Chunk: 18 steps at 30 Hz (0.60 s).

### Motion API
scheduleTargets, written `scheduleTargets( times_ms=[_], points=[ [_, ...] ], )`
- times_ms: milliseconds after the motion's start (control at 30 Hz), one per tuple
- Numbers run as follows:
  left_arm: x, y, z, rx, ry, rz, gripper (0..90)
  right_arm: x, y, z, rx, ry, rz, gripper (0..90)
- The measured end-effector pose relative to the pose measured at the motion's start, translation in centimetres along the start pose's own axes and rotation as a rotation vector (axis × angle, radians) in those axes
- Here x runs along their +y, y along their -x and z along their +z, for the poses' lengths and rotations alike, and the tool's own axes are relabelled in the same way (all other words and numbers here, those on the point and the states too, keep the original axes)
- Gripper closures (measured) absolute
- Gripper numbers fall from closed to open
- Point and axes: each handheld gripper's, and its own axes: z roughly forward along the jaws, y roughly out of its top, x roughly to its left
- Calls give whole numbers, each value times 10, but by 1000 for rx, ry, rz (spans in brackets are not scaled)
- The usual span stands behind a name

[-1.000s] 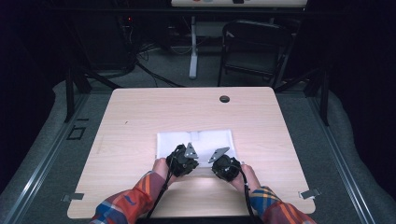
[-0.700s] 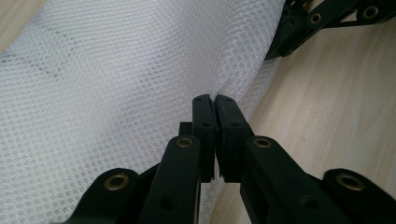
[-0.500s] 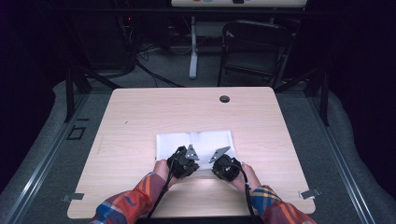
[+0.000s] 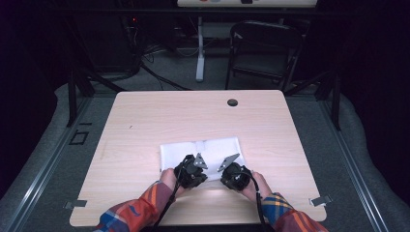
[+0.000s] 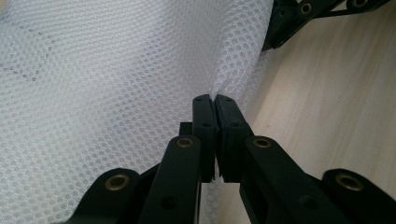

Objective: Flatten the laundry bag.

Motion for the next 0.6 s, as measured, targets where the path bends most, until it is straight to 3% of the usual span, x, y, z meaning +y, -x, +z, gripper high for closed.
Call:
scheduleTargets(
  times_ms=[200,300,600],
  points=[
    [1,7,-3,-15,-7,-6,875,-6,-3,-5,31,-20,-10,900],
    [2,8,-4,-10,-6,4,875,-9,-3,-5,43,-5,2,900],
    [5,-8,-5,2,-5,-18,876,-8,-2,-5,45,-8,-3,900]
  ],
)
